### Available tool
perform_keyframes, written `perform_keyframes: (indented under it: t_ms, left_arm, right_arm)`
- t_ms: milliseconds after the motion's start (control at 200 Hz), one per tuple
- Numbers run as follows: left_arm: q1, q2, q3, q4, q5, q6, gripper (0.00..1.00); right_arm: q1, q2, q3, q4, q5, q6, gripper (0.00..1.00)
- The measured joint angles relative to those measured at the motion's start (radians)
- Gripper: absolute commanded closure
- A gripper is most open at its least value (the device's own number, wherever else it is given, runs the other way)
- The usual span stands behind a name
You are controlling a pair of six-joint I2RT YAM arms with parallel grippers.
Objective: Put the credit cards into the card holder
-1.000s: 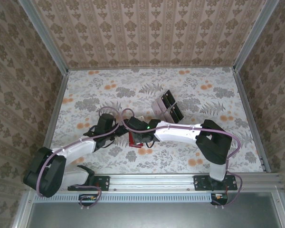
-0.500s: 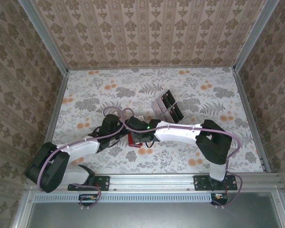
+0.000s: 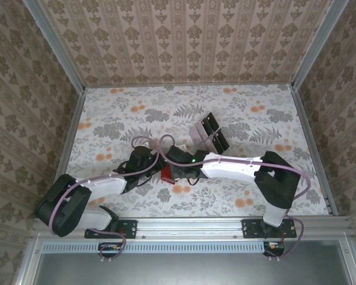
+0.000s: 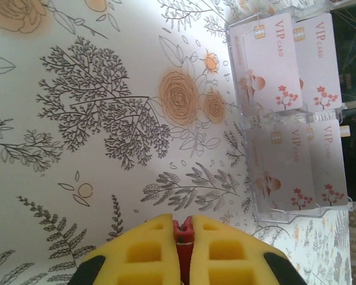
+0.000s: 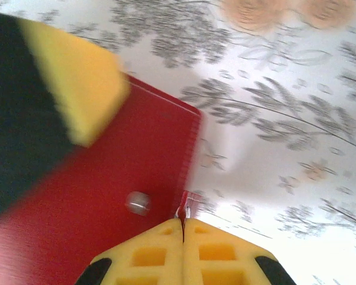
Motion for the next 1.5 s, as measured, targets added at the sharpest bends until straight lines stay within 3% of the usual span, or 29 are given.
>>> perform_keyframes:
  t_ms: [155,290,395,900,1230,1500]
  left_arm:
    - [0.0,-0.053,-0.005,0.011,-0.015,0.029,1.0]
    - [0.0,-0.064,-0.005,0.026,-0.022,0.052,1.0]
    - [0.0,-0.064,-0.005,0.029,-0.024,0.064,1.0]
    - [0.0,-0.102,-0.006,0.03,-0.026,0.077,1.0]
    - [-0.001,-0.124,-0.007,0.03,-0.029,0.077,1.0]
    - [-0.002,-0.124,-0.007,0.03,-0.032,0.077,1.0]
  right_arm:
    - [-0.046,-0.056,-0.077,0.011,-0.002,0.018,1.0]
    - [-0.046,-0.077,-0.082,0.042,-0.022,0.029,0.6]
    - [-0.046,-0.095,-0.091,0.066,-0.034,0.045,0.53]
    - [-0.107,-0.128,-0.18,0.193,-0.145,0.121,0.5]
    - [-0.145,-0.124,-0.222,0.3,-0.23,0.171,0.59]
    - [-0.158,-0.086,-0.225,0.368,-0.288,0.196,0.72]
